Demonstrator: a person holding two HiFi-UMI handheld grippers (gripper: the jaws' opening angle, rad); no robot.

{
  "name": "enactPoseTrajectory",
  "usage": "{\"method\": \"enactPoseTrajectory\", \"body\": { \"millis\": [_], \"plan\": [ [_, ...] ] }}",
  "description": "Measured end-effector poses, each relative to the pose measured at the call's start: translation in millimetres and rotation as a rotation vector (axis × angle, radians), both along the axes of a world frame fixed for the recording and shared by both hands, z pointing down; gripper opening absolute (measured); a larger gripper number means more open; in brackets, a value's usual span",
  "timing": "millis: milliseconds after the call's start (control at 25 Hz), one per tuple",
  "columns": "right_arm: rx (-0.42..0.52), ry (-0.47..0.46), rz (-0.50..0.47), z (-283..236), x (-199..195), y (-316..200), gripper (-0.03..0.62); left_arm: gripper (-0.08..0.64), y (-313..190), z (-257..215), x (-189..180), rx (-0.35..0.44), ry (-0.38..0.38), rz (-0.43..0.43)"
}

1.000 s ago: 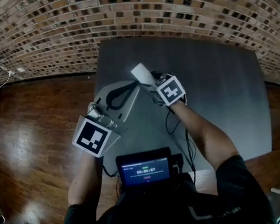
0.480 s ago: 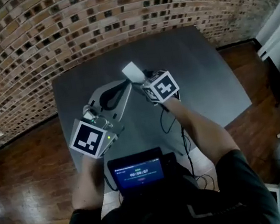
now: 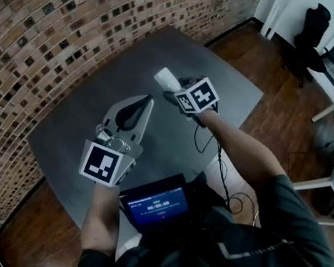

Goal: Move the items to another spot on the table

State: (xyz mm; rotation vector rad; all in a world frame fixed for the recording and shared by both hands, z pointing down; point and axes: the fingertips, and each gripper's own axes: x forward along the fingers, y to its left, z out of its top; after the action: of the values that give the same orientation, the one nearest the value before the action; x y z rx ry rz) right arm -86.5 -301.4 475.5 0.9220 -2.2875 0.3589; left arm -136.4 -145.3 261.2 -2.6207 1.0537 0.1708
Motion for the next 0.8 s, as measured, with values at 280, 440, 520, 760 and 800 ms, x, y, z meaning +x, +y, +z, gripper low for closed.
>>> {"method": "enactPoseTrajectory", "body": {
  "millis": [280,440,520,760,800],
  "plan": [
    [-0.018,-0.01,0.078,12,113,-45,0.276,0.003,-45,9,92,-0.034,-0.028,0.039],
    [-0.048,0.0,0.13,29,186,-79,0.276,0.003,-75,19,148,-0.077,-0.04,0.06],
    [-0.063,0.002,0.154,39,219,-95,0.276,0.003,-95,23,172,-0.081,-0.043,0.064],
    [-0.131,0.015,0.211,79,303,-130,0.276,0.003,-143,47,242,-0.137,-0.041,0.096],
    [-0.142,0.018,0.217,86,315,-135,0.276,0.003,-150,51,252,-0.149,-0.044,0.1]
  ]
}}
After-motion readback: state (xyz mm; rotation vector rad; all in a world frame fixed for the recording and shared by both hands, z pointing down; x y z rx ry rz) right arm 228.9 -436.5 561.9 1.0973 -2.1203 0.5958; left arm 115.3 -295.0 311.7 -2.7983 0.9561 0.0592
